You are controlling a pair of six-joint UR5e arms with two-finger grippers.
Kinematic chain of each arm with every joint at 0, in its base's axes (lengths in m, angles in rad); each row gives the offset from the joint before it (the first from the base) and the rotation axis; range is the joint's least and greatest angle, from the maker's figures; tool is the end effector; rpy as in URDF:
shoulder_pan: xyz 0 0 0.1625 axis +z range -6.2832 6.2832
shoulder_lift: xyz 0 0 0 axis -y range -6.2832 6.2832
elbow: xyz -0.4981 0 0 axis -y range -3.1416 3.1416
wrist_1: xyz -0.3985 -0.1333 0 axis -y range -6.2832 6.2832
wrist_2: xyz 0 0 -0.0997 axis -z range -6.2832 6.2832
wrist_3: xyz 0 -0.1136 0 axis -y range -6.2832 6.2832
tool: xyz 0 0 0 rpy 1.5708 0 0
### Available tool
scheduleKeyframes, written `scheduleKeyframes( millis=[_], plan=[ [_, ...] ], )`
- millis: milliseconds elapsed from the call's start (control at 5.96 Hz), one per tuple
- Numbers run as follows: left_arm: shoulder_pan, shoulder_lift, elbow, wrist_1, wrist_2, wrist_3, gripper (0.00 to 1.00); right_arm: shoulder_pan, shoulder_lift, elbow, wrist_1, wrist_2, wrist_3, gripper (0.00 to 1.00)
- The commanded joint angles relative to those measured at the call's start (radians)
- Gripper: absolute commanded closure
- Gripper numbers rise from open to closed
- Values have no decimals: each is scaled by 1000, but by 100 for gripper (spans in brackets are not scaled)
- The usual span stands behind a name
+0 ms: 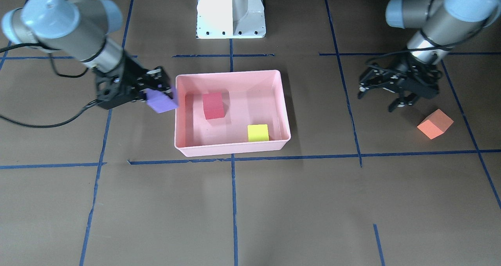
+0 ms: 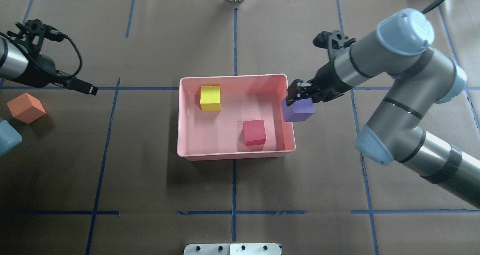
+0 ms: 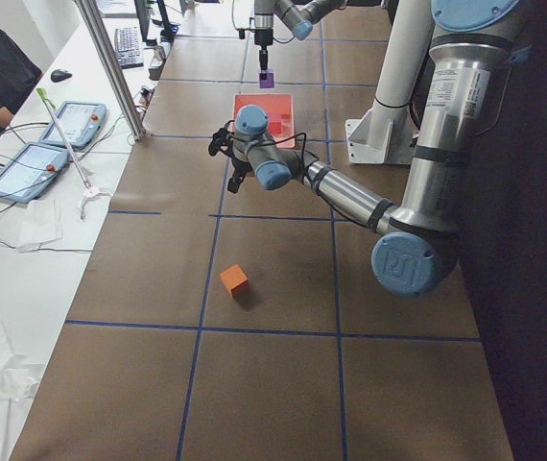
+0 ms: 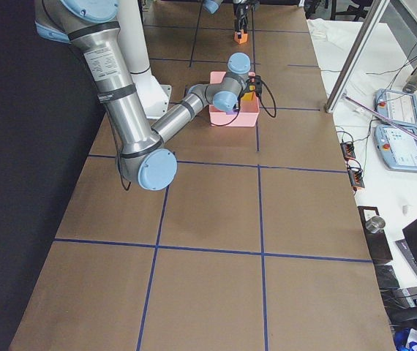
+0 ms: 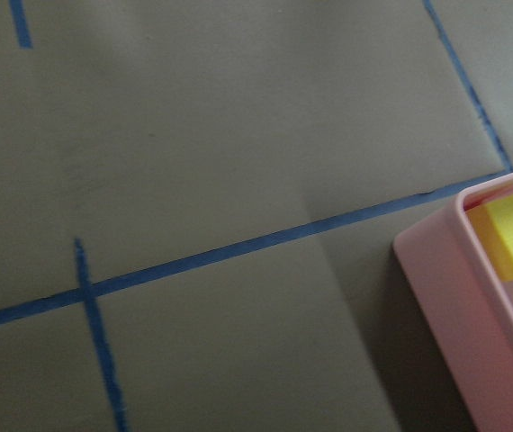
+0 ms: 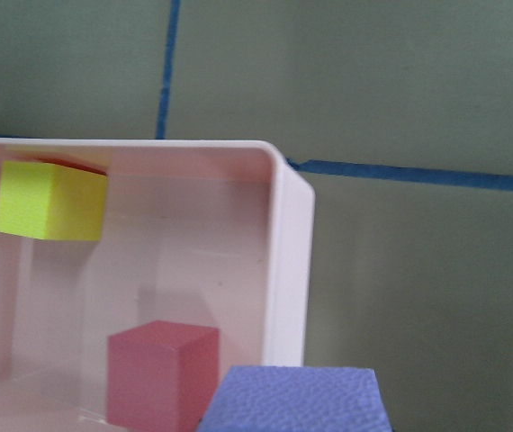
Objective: Place blocks into pink bin with both arms
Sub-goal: 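Release purple cube in bin with right gripper while left nears orange cube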
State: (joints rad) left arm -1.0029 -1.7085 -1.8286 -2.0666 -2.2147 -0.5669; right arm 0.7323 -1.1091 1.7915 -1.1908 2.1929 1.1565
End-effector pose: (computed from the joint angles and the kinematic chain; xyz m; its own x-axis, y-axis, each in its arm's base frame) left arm 0.2514 -0.5151 0.4819 0.5384 0.4105 -0.7360 -0.0579 0.8893 0.4536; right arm -0.4462 -0.4914 0.3150 0.3977 -0.0823 0.9138 -0.0051 0.9957 0.0920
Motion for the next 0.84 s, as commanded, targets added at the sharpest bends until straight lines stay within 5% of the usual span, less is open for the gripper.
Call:
scheduleKeyframes(
  millis=[0,335,671],
  plan=[
    [-78,15,72,2,-31,139,0,-127,89,-7,-61,-163,96,81],
    [-97,15,100,3,-31,188,0,-126,84,-18,-85,-186,95,34],
    [-114,15,124,0,-30,191,0,-116,87,-23,-121,-203,97,41]
  ],
)
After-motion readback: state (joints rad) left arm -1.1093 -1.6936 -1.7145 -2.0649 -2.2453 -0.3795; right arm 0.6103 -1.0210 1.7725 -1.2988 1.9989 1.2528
